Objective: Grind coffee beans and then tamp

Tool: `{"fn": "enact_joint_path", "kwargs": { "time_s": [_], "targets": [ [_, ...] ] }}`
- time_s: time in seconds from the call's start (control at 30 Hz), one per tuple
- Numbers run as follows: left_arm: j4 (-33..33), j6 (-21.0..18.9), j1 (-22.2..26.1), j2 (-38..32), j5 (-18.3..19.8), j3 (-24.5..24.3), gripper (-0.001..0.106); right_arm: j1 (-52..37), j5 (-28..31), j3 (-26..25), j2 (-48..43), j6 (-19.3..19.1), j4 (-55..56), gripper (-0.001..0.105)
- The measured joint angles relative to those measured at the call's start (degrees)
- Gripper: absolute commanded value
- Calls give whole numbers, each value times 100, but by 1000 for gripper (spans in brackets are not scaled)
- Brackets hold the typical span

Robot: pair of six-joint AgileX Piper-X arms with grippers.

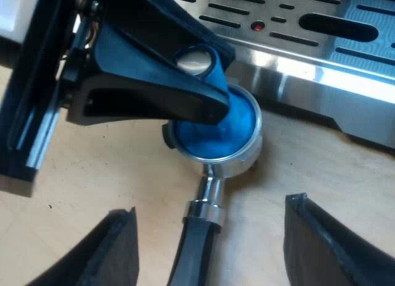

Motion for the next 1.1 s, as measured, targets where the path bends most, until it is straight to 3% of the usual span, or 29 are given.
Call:
{"fn": "enact_joint_path", "kwargs": {
  "time_s": [0.8, 1.1],
  "targets": [
    [140, 0, 0, 343, 151, -178, 13, 0, 0, 32, 0, 0, 0, 54],
    [461, 35, 0, -219, 79, -35, 13, 0, 0, 32, 0, 0, -79, 54]
  ]
}}
